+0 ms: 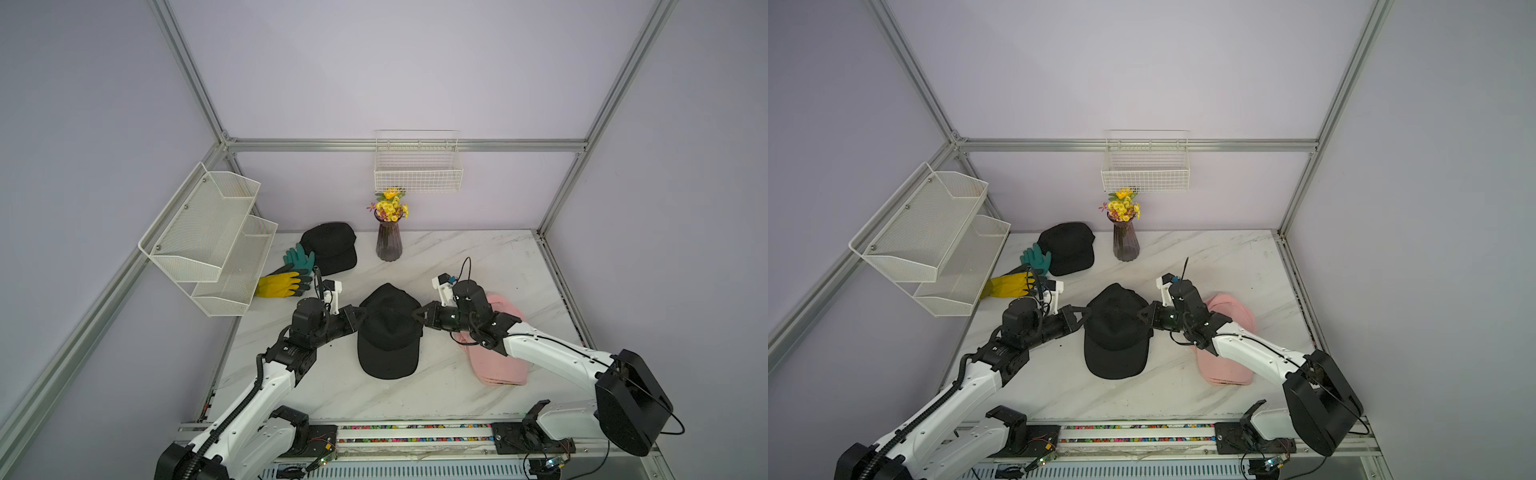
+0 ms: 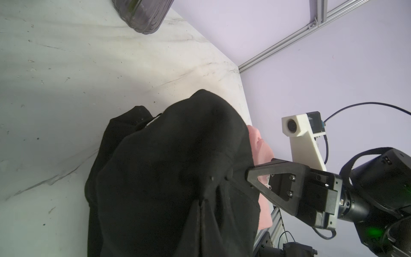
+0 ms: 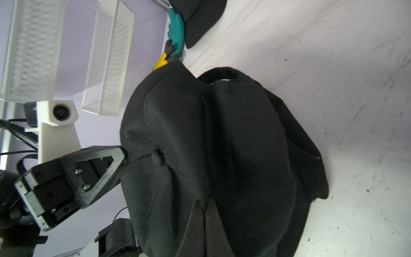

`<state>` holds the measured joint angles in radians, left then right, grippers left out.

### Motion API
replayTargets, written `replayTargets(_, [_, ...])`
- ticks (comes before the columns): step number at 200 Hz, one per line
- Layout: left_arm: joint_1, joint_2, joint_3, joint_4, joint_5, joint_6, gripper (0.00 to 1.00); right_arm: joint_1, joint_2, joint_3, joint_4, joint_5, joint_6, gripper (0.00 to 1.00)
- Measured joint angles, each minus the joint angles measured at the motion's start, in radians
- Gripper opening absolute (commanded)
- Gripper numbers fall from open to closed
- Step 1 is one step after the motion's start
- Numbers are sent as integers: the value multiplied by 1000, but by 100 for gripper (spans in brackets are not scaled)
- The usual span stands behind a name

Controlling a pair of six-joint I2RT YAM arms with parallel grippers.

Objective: Stack the baseball caps by color
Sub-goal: Place the baseball cap on the baseball cap.

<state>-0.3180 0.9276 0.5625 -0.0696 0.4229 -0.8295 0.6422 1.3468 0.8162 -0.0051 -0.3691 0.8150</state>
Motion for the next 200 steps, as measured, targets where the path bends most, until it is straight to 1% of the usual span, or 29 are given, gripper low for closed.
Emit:
replayTargets(30, [3,40,69,-47,-5,-5,0,-1,14,88,-87,21,19,0])
replayTargets(63, [4,117,116,-79,-45,5,0,-10,109,163,-142,32,33,0])
replayTargets(86, [4,174,105,-64,-58,5,0,-32,168,168,-172,37,41,0])
replayTargets(109, [3,233,75,-21,-37,-3,0,-63,217,174,-192,24,44,0])
replayTargets(130, [4,270,61,14,-25,-17,0,-77,254,187,-198,11,43,2])
replayTargets(161, [4,288,60,27,-33,-16,0,-80,295,198,-197,-2,35,5])
replayTargets(183, [4,305,45,41,-50,-8,0,-79,314,197,-194,-9,34,10])
replayTargets(192, [4,320,33,53,-56,-4,13,-80,319,197,-191,-9,32,13])
replayTargets(200, [4,338,22,67,-60,5,25,-80,322,197,-189,-6,28,21])
